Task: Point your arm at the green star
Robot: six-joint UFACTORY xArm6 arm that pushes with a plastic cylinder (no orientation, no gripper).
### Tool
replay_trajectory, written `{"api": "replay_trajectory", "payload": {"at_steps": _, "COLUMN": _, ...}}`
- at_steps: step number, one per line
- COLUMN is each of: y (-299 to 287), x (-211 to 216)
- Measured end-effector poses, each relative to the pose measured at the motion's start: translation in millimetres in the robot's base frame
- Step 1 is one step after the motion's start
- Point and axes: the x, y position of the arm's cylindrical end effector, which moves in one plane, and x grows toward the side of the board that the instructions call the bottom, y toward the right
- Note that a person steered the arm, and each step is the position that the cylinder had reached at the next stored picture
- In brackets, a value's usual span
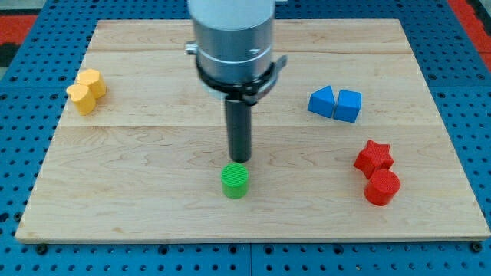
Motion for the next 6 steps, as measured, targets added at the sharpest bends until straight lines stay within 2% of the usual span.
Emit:
{"api": "replay_trajectory", "payload": {"at_steps": 1, "y": -9, "x": 24}}
{"api": "replay_trajectory", "payload": {"at_steps": 2, "y": -17, "x": -1}}
{"api": "replay_trajectory", "payload": {"at_steps": 4, "y": 5, "x": -196}}
{"api": "replay_trajectory", "payload": {"at_steps": 5, "y": 2, "x": -261}}
{"api": "replay_trajectory", "payload": {"at_steps": 6, "y": -26, "x": -305}}
